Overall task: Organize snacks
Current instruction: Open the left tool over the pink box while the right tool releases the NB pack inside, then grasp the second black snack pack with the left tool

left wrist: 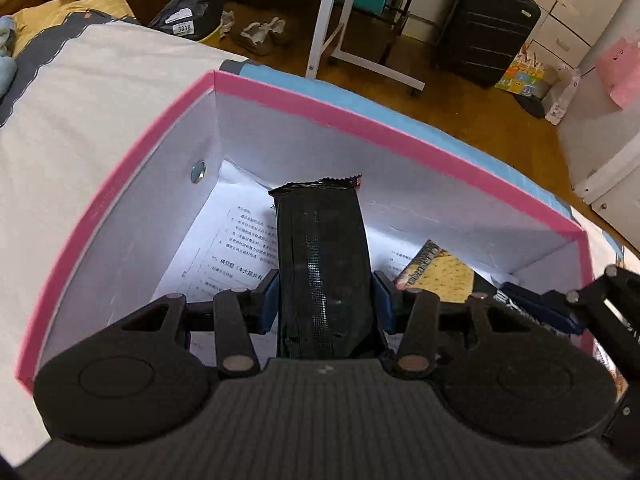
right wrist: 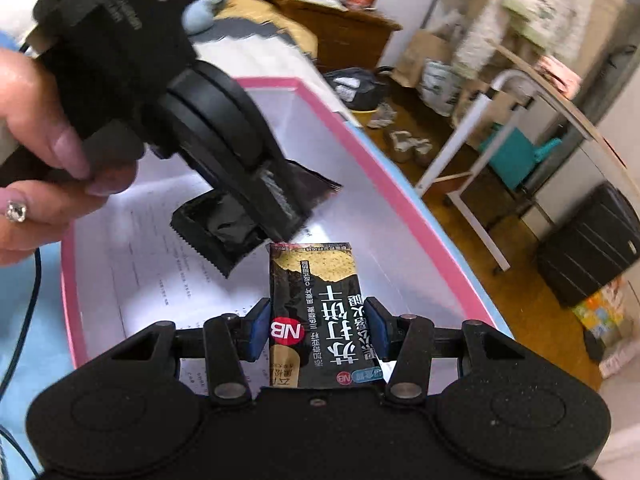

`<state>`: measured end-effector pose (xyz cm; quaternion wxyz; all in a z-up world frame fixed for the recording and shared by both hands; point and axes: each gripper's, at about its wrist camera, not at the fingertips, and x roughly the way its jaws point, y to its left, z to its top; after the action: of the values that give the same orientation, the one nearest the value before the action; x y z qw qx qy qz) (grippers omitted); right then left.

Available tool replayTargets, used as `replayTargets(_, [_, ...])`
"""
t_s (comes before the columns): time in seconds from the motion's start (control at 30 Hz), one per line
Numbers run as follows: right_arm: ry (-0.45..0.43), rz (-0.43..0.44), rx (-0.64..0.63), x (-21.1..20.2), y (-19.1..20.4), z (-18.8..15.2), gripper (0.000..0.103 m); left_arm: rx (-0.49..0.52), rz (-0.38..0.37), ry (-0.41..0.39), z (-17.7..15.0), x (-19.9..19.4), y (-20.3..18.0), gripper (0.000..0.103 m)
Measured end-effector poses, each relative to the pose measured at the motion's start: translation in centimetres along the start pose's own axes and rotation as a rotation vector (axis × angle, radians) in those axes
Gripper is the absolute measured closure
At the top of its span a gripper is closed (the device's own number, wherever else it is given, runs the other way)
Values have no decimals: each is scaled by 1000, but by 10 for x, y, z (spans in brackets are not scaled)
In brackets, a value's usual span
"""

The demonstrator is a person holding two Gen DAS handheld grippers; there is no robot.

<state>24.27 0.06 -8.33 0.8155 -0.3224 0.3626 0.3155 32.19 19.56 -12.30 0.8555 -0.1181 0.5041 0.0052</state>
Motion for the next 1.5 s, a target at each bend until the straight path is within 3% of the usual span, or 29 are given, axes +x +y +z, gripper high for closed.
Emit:
replayTargets(0.17, [28,-74,-102,15,4,6,48,-6,-13,11,1,9,0,53])
replayTargets(0.23, [40,-129,-125,19,5,8,42,-5,22,-17,-1,6,-2,47])
replayTargets(0.33, [45,-151,-56,7,4,9,40,27,47,-42,-2,-2,-5,45])
replayTargets(0.57, [-122,-152,167,-78,-1,-32,34,169,6,-127,-20,-55,-15,45])
replayTargets(0.8, [-155,-148,465,-162,-12,-84,31,295,-163,-188,-41,-120,-35,45])
replayTargets(0.93, [-152,-150,548,-187,-2,-113,30,384,-275,-176,-64,-141,-59,45])
replayTargets(1.03, [-164,-150,606,-200,9,-134,28,454,-309,-177,-83,-149,-79,45])
replayTargets(1.27, [-134,-121,686,-191,29,-160,20,539,-326,-138,-113,-148,-106,46])
replayTargets(1.5, [-53,-61,764,-137,55,-197,18,635,-409,-72,-158,-140,-133,48])
